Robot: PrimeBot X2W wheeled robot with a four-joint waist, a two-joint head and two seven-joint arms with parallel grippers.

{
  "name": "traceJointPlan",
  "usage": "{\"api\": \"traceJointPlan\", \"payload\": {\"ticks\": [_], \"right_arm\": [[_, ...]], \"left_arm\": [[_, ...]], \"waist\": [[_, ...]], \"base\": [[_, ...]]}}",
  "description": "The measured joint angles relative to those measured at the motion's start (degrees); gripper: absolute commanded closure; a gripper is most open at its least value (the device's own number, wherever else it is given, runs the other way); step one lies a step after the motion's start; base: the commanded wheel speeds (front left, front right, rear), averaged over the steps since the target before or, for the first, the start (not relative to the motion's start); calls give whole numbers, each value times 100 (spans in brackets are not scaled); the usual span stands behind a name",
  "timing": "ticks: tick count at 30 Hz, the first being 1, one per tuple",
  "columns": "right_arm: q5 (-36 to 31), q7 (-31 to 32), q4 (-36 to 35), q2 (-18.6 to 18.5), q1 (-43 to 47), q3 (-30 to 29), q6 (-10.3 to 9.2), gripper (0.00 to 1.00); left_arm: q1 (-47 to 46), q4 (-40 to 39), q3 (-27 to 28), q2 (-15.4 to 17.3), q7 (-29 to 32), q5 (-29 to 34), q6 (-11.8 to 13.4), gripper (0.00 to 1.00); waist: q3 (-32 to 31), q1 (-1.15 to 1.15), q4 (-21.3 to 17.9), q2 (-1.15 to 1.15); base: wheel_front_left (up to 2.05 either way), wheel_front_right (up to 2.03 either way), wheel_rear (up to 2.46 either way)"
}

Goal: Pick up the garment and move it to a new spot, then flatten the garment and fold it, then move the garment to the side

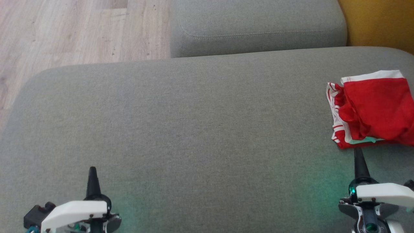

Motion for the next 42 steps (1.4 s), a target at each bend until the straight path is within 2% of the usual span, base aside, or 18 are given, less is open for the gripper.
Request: {"api": "traceJointPlan", "payload": {"ticks": [37,42], "right_arm": [[2394,604,-110,-1,-255,-268,0,100],[2450,606,-116,-1,-257,-278,0,100]], "left_arm": [[-178,-200,520,-2,608,-2100,-153,100],[-179,-202,536,-2,625,-2137,-153,100]], "waist": [[56,0,-89,0],[56,0,-90,0]], "base": [[0,0,0],[0,0,0]]}}
